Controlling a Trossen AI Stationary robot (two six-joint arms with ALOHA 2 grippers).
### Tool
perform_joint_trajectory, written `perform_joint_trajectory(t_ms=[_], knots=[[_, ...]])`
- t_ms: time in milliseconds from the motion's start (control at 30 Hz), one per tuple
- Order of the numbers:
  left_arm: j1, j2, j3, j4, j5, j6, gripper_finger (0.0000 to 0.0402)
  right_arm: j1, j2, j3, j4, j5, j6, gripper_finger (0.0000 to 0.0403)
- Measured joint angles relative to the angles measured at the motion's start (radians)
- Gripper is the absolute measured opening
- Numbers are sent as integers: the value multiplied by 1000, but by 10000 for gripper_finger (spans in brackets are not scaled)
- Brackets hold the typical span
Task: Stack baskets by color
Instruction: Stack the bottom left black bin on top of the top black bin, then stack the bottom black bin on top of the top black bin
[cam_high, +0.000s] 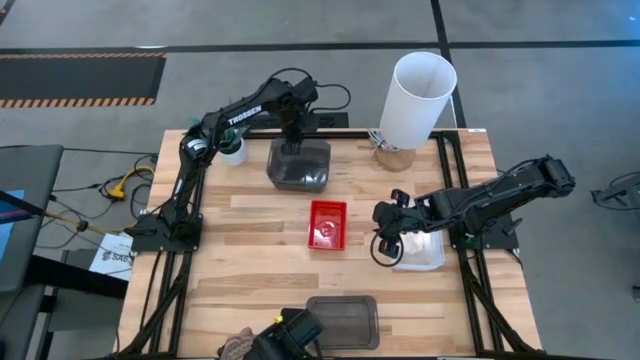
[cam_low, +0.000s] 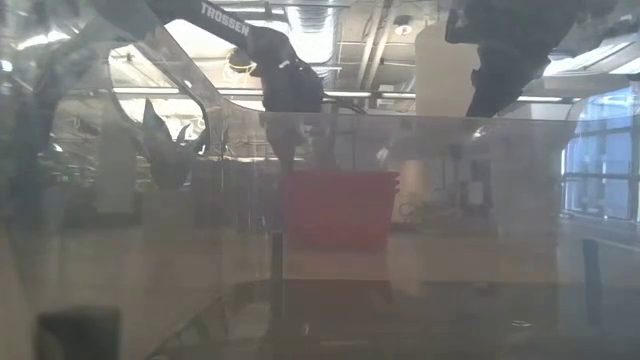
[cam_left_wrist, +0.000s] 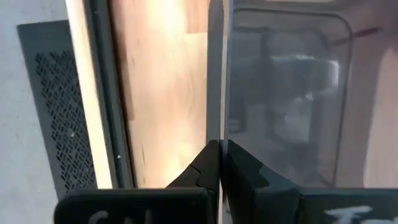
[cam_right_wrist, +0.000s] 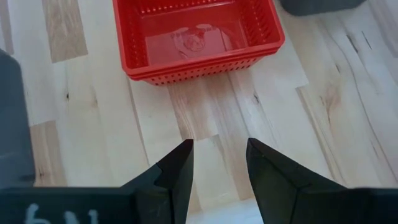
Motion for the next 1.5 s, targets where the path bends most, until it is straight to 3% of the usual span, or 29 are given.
perform_joint_trajectory(t_ms=[133, 267, 567, 700, 833, 1000, 1133, 1267, 1367, 1500], knots=[[-13, 0, -12, 41, -82, -15, 14, 0, 0, 0, -16, 0, 0, 168], [-22, 0, -2, 81, -109, -98, 51, 0, -5, 0, -35, -6, -4, 168], [-7, -2, 33, 37, -60, -226, 146, 12, -74, 0, -8, -48, -31, 168], [-8, -3, 134, -101, 98, -231, 171, 69, -104, 0, 65, -53, -16, 168], [-40, -12, 196, -247, 281, -249, 175, 151, -99, 0, 157, -55, 24, 168], [-146, -90, 197, -287, 283, -252, 153, 225, -13, 8, 300, -116, 89, 170], [-232, -176, 187, -287, 324, -266, 133, 268, 103, 62, 297, -134, 107, 183], [-320, -324, 27, -257, 345, -297, 116, 302, 212, 141, 297, -135, 109, 206], [-401, -485, -211, -132, 325, -376, 105, 317, 286, 210, 273, -145, 109, 227], [-552, -740, -594, 161, 243, -522, 91, 322, 373, 281, 195, -159, 129, 247]])
